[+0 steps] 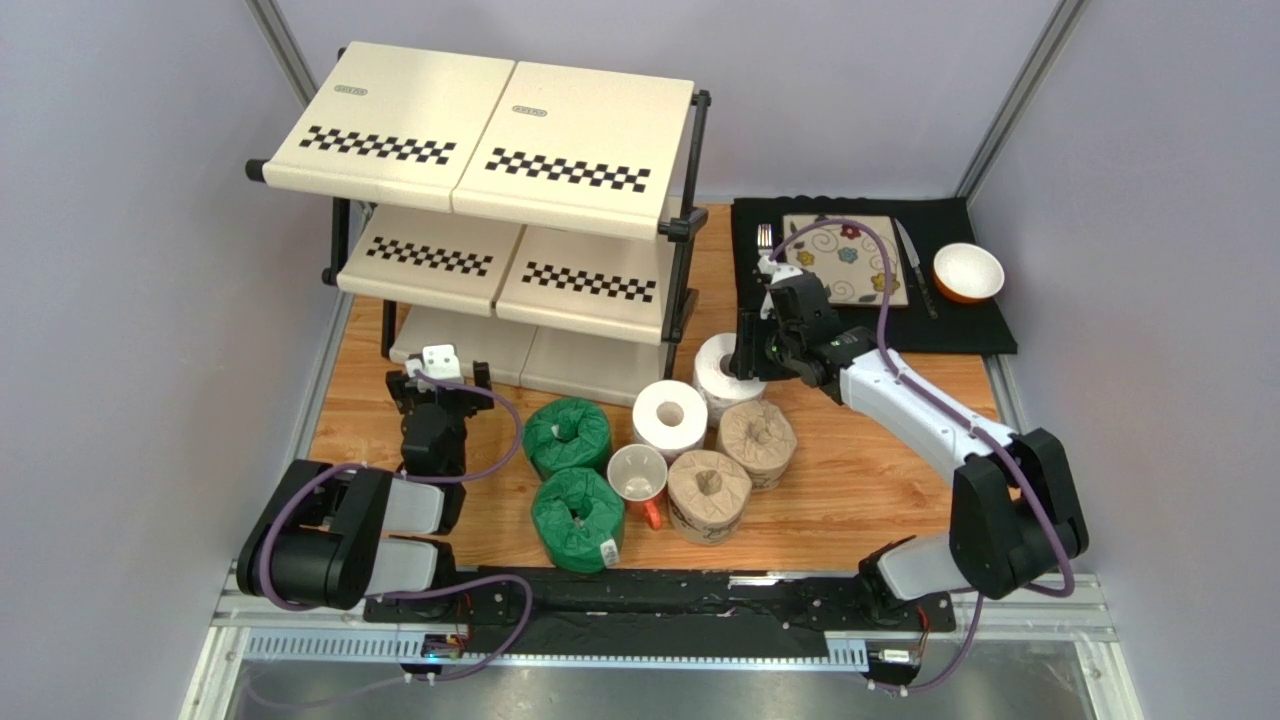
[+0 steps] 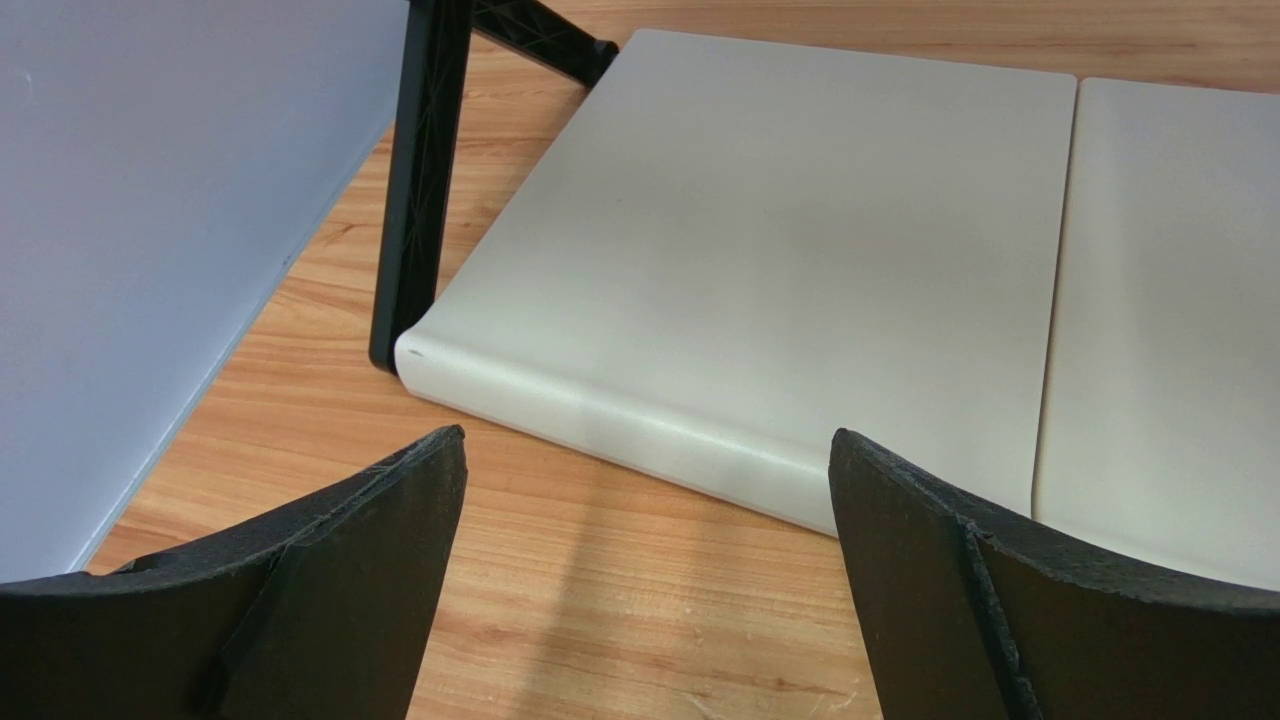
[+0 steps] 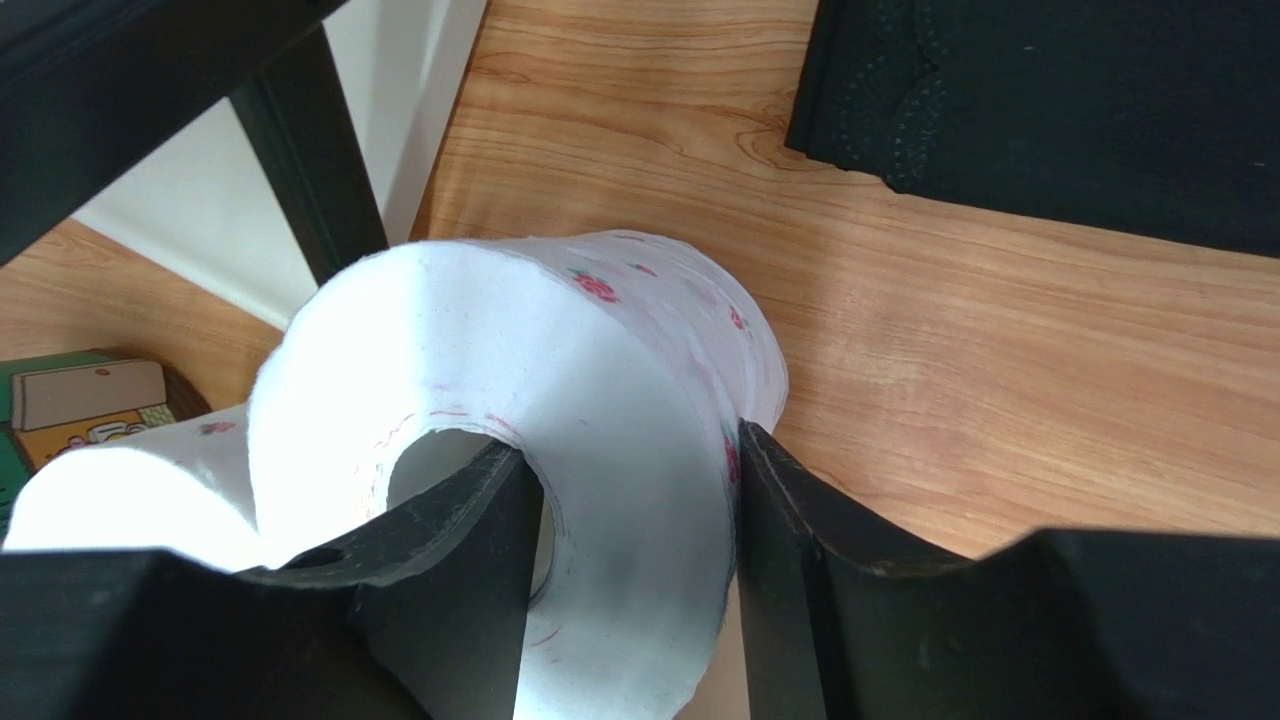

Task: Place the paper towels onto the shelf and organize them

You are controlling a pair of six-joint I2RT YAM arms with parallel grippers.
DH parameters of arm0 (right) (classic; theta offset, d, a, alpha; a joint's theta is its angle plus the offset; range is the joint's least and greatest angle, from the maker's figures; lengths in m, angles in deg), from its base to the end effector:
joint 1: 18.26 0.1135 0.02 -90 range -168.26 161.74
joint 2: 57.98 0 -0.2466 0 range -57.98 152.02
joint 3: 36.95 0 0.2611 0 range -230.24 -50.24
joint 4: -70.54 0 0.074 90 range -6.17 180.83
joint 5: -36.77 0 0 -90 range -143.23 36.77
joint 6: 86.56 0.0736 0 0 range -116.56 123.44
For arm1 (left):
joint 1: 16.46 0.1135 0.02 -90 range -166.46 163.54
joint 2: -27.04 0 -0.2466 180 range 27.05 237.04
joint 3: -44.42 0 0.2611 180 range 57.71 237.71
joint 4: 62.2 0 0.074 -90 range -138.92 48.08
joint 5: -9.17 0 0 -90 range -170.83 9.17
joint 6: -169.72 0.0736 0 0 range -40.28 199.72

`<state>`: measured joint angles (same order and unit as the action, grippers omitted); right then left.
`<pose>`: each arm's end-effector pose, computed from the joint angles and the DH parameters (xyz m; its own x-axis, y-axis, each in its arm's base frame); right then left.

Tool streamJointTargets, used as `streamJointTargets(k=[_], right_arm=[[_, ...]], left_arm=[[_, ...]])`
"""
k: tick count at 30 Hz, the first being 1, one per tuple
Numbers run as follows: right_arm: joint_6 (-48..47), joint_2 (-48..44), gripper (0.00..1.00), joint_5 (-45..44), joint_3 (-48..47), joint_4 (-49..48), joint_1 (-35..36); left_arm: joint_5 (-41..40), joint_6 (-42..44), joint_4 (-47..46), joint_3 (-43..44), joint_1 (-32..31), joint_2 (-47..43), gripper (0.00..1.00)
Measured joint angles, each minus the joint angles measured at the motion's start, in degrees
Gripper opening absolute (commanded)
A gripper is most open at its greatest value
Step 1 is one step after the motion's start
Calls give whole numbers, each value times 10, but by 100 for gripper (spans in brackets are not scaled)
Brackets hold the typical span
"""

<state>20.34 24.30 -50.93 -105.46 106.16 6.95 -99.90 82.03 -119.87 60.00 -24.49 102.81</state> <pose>0.3032 0.1460 0.1837 -0.7878 -0.0498 -0.6139 -0.2302 0.9483 0.2184 0.2337 -0.0087 0.1197 -0.0512 0.0457 -0.9976 -0.1893 0.9804 0.0546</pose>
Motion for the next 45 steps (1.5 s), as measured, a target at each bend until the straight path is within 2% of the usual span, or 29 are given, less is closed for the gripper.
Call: streamJointTargets(k=[6, 7, 19, 30, 35, 39, 45], right_arm=[[0, -48, 34, -4, 0, 12, 0], [0, -52, 31, -4, 0, 12, 0], [5, -68, 23, -21, -3, 33, 0], [1, -159, 23, -113, -29, 71, 0], [2, -207, 26, -167, -54, 76, 0], [0, -222, 25, -209, -108, 82, 0], [-15, -199, 24, -229, -251, 80, 0]], left_arm=[[0, 0, 0, 0, 0, 0, 99], [0, 0, 0, 0, 0, 0, 99], [0, 0, 0, 0, 0, 0, 99], [0, 0, 0, 0, 0, 0, 99], [0, 0, 0, 0, 0, 0, 99], [0, 0, 0, 0, 0, 0, 99], [0, 0, 0, 0, 0, 0, 99]])
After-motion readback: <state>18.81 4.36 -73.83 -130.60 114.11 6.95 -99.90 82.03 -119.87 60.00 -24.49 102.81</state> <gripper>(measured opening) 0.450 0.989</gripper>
